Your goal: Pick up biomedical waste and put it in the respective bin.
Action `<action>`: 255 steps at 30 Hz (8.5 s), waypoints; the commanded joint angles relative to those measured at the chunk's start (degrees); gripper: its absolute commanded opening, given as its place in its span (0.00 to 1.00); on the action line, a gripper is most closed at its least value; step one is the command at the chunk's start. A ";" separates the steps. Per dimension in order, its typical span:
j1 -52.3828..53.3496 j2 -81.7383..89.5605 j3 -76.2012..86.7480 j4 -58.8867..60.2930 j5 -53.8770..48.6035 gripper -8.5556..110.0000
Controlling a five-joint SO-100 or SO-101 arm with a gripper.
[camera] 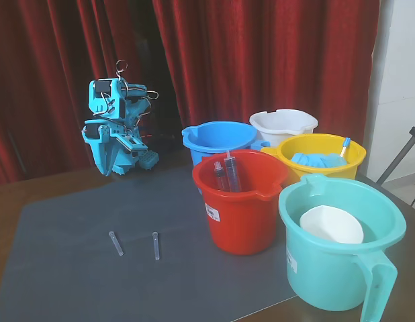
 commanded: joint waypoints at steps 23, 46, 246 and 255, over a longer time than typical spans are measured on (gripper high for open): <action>-0.35 0.26 -0.44 0.26 0.18 0.07; -10.37 -7.65 -1.23 -47.64 10.81 0.07; -60.47 -99.23 -148.54 37.44 83.94 0.07; -72.60 -99.93 -148.97 35.68 97.73 0.07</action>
